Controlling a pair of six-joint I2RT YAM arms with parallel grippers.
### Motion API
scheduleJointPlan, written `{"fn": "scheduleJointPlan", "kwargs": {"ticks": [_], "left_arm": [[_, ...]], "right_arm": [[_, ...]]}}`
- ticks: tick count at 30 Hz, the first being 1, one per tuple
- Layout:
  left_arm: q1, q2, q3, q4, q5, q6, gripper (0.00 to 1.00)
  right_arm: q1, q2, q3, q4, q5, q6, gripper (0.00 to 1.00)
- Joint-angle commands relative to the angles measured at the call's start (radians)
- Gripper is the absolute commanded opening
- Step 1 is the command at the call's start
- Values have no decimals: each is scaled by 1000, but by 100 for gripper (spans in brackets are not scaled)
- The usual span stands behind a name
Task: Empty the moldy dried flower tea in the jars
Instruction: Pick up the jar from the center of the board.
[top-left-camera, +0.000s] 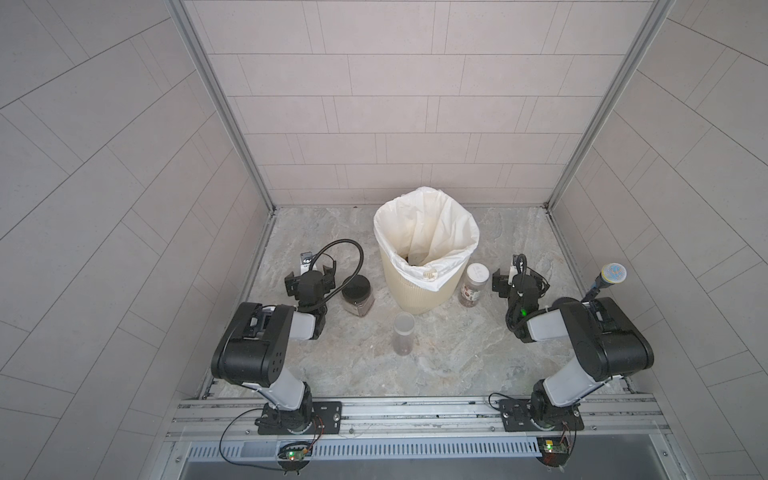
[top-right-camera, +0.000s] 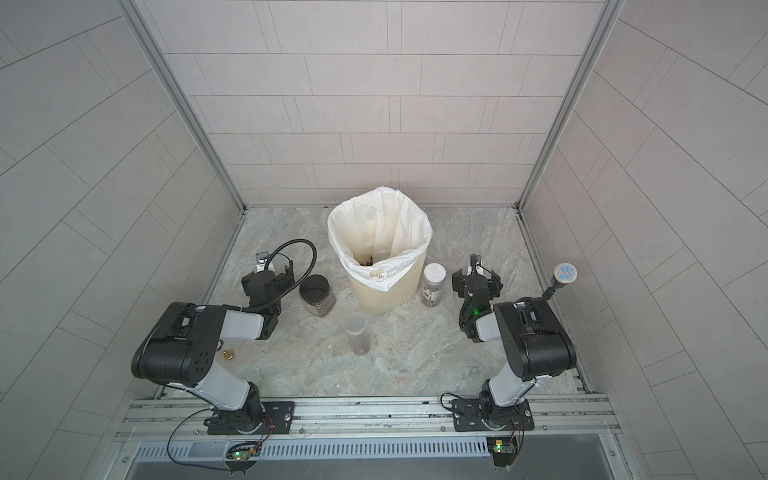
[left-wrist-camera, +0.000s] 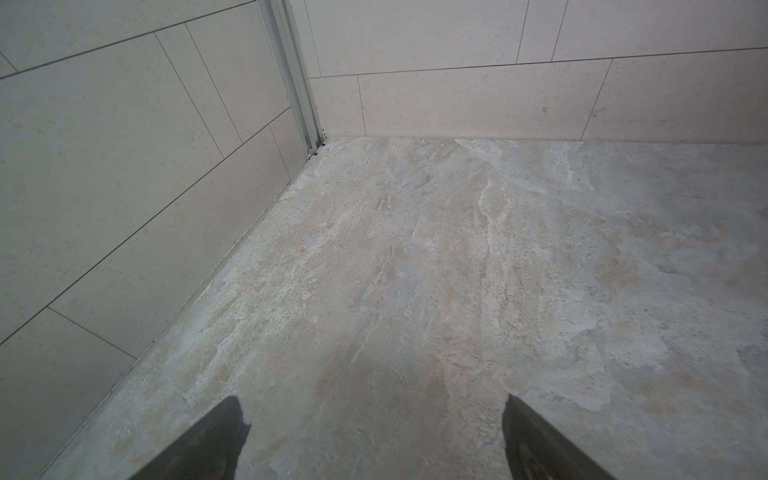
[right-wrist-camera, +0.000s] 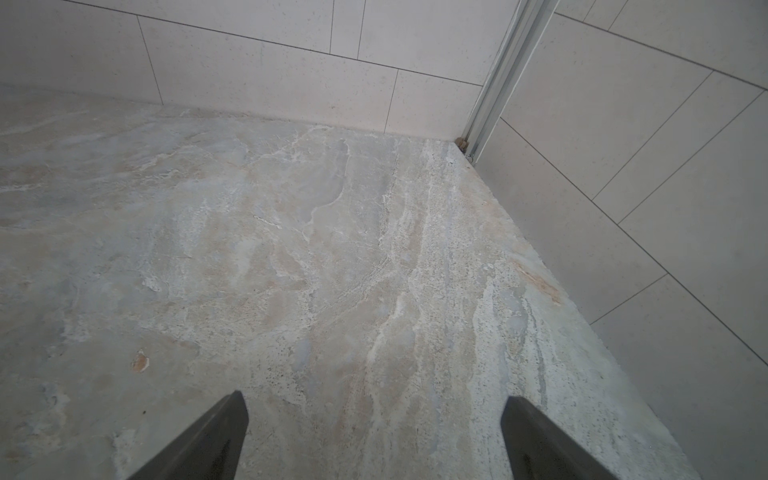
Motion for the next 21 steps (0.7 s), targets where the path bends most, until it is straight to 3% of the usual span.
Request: {"fn": "scheduleJointPlan", "kwargs": {"ticks": [1, 9, 13, 18, 21], "left_arm": [[7, -6, -5, 1, 1, -12, 100], [10, -117, -11, -72, 23, -9, 100], [10, -215, 32, -229, -5, -24, 100], [10, -294, 158, -476, 12, -79, 100], [9, -306, 228, -583, 56, -122, 100]], "right_arm": [[-4, -21, 11, -7, -1, 5, 100], [-5, -82, 21, -72, 8, 14, 95], [-7, -150, 103, -280, 19, 15, 93], [-11, -234, 154, -408, 62, 46, 94], [-34, -297, 230, -551, 15, 92, 96]]}}
